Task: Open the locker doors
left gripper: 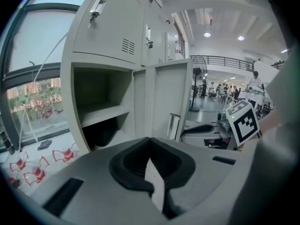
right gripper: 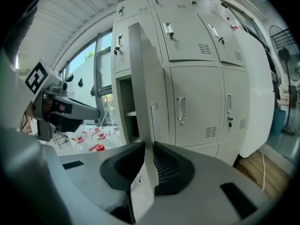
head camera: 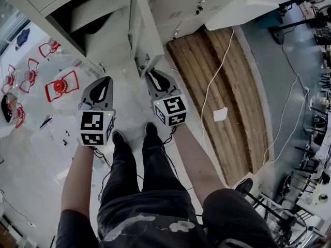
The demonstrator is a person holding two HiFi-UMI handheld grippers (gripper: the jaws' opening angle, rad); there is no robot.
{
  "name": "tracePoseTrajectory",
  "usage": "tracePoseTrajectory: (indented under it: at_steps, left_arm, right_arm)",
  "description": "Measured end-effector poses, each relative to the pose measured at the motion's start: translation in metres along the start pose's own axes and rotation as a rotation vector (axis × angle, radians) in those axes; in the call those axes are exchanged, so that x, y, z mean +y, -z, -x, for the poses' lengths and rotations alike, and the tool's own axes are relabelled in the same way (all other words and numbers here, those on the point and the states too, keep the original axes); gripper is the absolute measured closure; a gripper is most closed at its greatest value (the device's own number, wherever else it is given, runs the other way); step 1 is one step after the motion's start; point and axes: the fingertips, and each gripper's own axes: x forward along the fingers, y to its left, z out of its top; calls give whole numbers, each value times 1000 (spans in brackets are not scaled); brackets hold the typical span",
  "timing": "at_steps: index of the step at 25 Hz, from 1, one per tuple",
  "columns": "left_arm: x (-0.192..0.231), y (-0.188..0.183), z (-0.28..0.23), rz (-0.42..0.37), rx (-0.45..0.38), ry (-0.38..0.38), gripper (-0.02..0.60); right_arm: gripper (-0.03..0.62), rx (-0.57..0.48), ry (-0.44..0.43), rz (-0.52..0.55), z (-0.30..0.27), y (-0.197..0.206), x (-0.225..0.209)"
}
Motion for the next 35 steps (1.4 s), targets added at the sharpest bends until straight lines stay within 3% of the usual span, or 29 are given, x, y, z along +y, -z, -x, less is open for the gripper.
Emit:
tracePoseTrajectory:
  at_steps: [23, 35]
  left_arm:
    - [-63, -36, -81, 83, -16, -51, 572]
    - [-64, -36, -83, 103, -13, -78, 572]
  right_arm:
    - [553, -1, -5, 28, 18, -7, -124]
    - [554, -6, 9, -4, 17, -10, -146]
